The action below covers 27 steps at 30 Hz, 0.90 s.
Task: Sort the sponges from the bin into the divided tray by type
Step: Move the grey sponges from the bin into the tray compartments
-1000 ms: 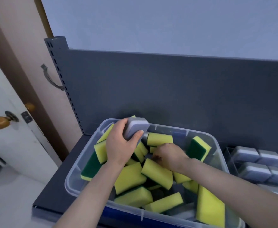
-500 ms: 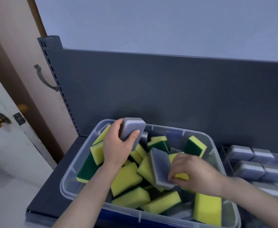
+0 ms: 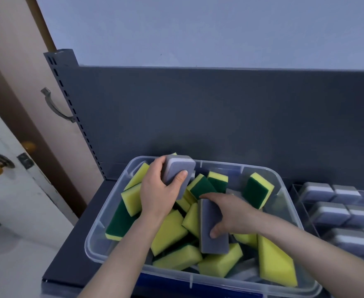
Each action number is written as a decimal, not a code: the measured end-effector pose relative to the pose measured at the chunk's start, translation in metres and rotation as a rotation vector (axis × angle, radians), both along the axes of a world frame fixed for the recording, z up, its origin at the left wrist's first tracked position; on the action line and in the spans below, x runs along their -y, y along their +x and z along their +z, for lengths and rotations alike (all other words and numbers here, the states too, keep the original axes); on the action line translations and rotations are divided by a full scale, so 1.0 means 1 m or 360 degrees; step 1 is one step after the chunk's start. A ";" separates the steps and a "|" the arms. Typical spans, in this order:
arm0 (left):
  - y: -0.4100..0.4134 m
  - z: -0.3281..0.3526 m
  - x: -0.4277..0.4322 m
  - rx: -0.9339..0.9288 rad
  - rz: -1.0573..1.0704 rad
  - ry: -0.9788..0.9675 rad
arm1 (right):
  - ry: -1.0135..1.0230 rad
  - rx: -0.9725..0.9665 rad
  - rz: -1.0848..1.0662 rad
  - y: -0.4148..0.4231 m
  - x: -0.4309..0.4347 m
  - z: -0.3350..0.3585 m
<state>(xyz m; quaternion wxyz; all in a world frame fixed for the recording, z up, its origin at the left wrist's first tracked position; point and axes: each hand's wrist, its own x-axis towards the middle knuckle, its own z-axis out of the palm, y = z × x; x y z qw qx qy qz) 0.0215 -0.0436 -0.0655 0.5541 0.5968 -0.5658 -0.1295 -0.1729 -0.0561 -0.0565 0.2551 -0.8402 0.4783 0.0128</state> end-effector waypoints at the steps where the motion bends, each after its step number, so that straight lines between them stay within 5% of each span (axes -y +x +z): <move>1: 0.000 0.000 0.000 -0.0008 -0.0008 0.0000 | -0.0043 0.0036 -0.0039 0.000 -0.001 0.001; 11: -0.008 0.004 -0.002 -0.0041 -0.0197 0.0008 | -0.0181 0.0856 -0.0650 -0.038 -0.021 0.031; 27: -0.158 0.065 -0.040 -0.0080 -0.0771 -0.0082 | -0.0544 0.1262 -0.1117 -0.198 -0.083 0.073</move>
